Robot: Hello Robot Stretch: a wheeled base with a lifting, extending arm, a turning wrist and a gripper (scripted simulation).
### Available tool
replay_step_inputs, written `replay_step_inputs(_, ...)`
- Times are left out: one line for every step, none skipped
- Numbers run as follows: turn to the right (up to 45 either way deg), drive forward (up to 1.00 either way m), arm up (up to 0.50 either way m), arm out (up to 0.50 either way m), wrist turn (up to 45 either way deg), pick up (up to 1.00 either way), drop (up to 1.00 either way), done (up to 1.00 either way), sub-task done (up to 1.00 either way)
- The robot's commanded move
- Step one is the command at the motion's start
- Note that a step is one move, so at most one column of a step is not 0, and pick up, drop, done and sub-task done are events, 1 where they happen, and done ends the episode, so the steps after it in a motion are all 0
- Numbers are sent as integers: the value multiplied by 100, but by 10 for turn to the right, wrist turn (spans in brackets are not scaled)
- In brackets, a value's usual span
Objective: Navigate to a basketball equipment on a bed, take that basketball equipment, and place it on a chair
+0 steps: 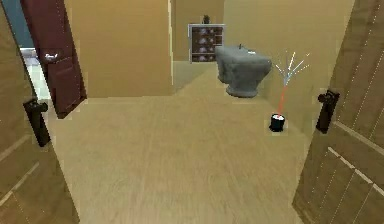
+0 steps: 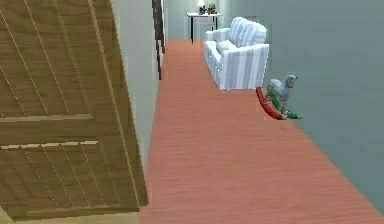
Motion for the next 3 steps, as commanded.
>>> replay_step_inputs(-30,0,0,0,0,0,0,0,0)
replay_step_inputs(0,100,0,0,0,0,0,0,0)
replay_step_inputs(-60,0,0,0,0,0,0,0,0)
